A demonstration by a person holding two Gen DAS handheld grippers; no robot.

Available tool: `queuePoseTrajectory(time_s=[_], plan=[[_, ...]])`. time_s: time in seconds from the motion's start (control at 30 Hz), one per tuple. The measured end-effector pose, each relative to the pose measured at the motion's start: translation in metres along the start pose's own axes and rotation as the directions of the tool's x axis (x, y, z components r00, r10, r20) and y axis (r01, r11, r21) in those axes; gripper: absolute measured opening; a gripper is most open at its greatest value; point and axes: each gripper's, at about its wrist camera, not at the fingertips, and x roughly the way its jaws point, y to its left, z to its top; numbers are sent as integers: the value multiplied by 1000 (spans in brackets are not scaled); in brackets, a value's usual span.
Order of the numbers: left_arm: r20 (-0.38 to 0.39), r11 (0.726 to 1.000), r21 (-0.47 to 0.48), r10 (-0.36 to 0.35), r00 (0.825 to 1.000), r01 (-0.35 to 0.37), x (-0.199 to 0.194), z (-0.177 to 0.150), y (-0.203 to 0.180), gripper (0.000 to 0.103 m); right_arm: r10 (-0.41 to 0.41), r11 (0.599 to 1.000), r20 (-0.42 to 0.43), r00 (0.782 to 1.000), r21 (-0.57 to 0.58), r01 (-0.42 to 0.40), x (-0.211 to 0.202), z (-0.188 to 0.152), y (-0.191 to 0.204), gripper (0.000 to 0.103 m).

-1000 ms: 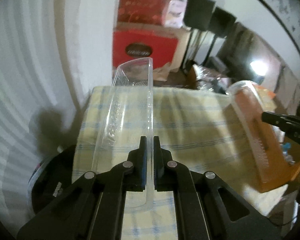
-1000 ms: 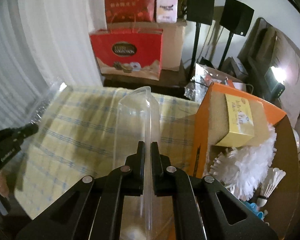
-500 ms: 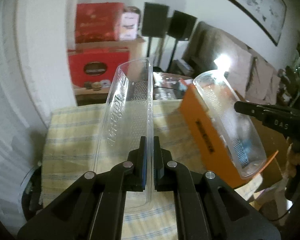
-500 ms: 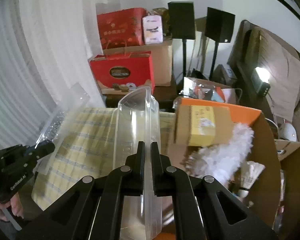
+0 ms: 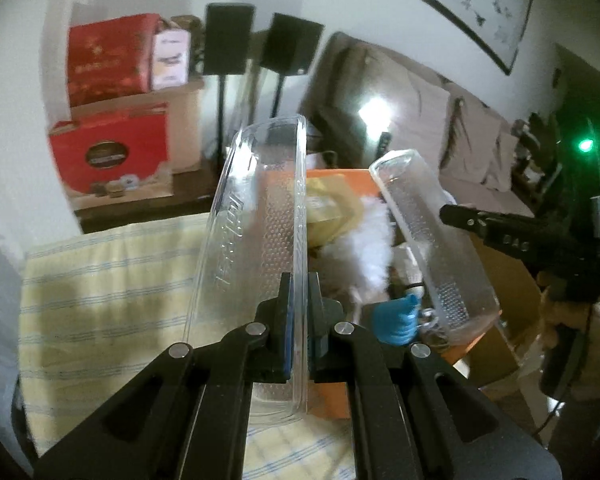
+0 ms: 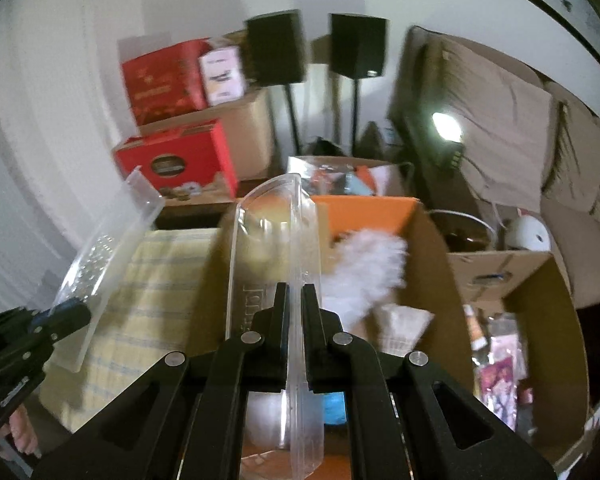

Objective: Organize objects
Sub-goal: 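Lift both clear trays and carry them over the orange box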

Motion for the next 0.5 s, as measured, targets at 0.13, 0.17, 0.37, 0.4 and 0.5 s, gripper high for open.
queuePoseTrajectory(time_s=[0.13, 0.17, 0.37, 0.4, 0.5], plan=[[-23, 999, 15, -37, 999, 37, 19, 6, -20, 5, -48, 998, -15, 999, 39, 49, 6, -3, -31, 5], [-31, 999, 24, -43, 999, 44, 26, 8, -27, 5, -63, 997, -20, 998, 44, 63, 9, -4, -38, 5], [-76, 997, 43, -67, 995, 70, 59, 8, -55, 5, -146, 988, -42, 988, 52, 148, 22, -12, -68, 5], [-81, 996, 47, -67, 994, 71, 62, 7, -59, 5, -155, 986, -46, 987, 53, 157, 24, -14, -71, 5], [-111, 995, 57, -80, 991, 87, 77, 3, -69, 5, -192, 980, -57, 980, 43, 195, 32, -17, -82, 5]])
